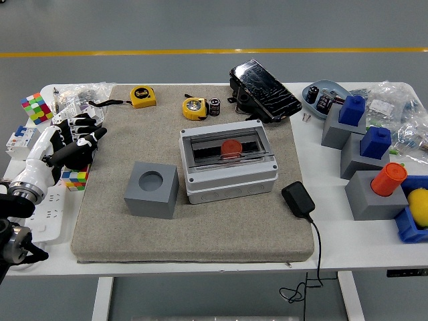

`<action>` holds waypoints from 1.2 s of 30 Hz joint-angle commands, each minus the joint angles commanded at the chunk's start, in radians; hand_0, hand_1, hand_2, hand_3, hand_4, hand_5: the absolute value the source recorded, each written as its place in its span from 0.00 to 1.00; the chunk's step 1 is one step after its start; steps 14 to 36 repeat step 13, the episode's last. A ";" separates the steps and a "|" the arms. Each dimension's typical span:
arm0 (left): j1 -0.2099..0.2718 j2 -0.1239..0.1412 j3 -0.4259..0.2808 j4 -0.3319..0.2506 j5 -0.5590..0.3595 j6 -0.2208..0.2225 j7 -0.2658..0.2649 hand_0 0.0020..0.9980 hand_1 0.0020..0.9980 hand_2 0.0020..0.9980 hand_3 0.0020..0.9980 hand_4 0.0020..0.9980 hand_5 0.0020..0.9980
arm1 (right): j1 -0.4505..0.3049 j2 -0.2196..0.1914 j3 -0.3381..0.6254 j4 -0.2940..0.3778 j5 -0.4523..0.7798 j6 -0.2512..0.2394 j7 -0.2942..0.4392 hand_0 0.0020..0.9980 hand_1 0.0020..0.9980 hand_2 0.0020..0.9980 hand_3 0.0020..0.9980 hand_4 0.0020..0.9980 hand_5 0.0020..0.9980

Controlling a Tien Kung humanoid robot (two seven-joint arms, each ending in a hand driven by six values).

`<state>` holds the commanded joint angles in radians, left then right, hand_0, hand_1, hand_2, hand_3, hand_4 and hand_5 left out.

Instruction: Fetch the battery,place it into the box,close the lid of the box

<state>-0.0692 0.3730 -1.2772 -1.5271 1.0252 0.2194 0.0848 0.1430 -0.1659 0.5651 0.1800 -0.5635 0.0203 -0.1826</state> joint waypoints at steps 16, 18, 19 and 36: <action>-0.013 0.002 0.000 -0.001 -0.005 0.000 0.000 0.50 0.63 0.62 0.62 1.00 0.36 | 0.015 -0.005 -0.019 0.000 0.017 0.001 0.003 0.67 0.67 0.69 0.53 0.90 0.48; -0.013 0.002 0.000 -0.001 -0.005 0.000 0.000 0.50 0.63 0.62 0.62 1.00 0.36 | 0.015 -0.005 -0.019 0.000 0.017 0.001 0.003 0.67 0.67 0.69 0.53 0.90 0.48; -0.013 0.002 0.000 -0.001 -0.005 0.000 0.000 0.50 0.63 0.62 0.62 1.00 0.36 | 0.015 -0.005 -0.019 0.000 0.017 0.001 0.003 0.67 0.67 0.69 0.53 0.90 0.48; -0.013 0.002 0.000 -0.001 -0.005 0.000 0.000 0.50 0.63 0.62 0.62 1.00 0.36 | 0.015 -0.005 -0.019 0.000 0.017 0.001 0.003 0.67 0.67 0.69 0.53 0.90 0.48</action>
